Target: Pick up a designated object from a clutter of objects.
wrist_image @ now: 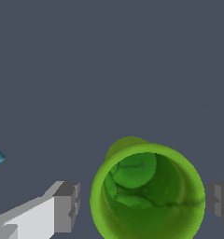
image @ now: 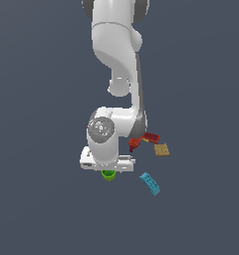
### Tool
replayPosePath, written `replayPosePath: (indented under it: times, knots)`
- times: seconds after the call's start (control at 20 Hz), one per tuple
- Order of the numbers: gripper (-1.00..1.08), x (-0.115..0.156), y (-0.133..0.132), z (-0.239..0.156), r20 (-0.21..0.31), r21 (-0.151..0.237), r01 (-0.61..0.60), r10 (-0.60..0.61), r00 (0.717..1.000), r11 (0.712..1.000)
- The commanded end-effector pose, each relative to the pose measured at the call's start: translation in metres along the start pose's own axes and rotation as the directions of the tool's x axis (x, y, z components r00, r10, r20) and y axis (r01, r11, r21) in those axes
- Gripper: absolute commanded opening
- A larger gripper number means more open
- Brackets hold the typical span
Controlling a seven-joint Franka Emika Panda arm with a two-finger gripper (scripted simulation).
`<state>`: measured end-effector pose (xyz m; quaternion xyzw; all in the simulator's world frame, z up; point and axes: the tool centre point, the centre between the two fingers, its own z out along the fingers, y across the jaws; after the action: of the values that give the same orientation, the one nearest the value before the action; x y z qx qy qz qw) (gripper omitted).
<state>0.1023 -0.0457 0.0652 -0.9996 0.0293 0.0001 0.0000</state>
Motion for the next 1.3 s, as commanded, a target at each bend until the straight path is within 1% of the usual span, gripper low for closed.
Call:
replayPosePath:
  times: [0.0, 0.3, 0.35, 0.95, 1.25]
  knots:
    - [1.0, -0.001, 0.0, 0.013, 0.0, 0.0, 0.0, 0.0, 1.0, 1.0]
    - [1.0, 0.001, 0.0, 0.023, 0.0, 0.0, 0.0, 0.0, 1.0, 1.0]
    - [-1.0, 0.001, 0.0, 0.023, 0.0, 0.0, 0.0, 0.0, 1.0, 1.0]
    - [-1.0, 0.0, 0.0, 0.022, 0.0, 0.0, 0.0, 0.0, 1.0, 1.0]
    - [-1.0, -0.006, 0.0, 0.01, 0.0, 0.0, 0.0, 0.0, 1.0, 1.0]
